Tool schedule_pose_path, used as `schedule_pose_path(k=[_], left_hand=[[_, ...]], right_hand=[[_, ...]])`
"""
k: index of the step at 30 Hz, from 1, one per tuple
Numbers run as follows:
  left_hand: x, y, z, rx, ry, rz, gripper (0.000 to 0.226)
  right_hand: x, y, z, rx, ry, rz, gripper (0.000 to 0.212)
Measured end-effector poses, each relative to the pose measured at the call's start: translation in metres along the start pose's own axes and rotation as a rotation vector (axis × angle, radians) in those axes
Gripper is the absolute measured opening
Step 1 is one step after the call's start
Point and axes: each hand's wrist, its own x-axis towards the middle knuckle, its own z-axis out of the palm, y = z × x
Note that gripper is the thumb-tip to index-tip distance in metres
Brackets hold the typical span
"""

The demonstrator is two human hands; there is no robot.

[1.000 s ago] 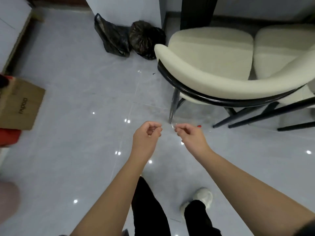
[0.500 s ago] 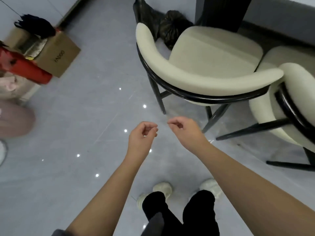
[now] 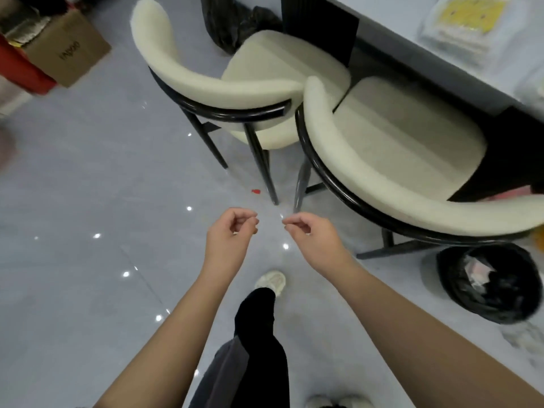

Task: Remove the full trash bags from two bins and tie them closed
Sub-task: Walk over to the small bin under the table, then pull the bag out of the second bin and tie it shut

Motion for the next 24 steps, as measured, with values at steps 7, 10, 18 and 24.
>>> schedule_pose_path(k=[7,10,18,24], left_hand=[[-0.129,-0.051,0.112,-0.076,-0.001,-0.071,0.011],[-0.142,-0.069,0.160,-0.068,0.008,-0.095,0.015],[-0.155,-0.089,0.313,0.000,-0.091,-0.100,0.017],[-0.163,-0.141,0.458,0.102,-0.162,-0.059,0.015]], right_hand=[[-0.088,0.111,-0.082,-0.022,-0.024,0.058,0.017],[-0.089,0.156,-0.113,-0.051,-0.031,0.084,0.016],[-0.093,0.268,-0.212,-0.111,-0.023,0.140,0.015],[-0.088,0.383,-0.322,-0.286,-0.031,0.119,0.013]])
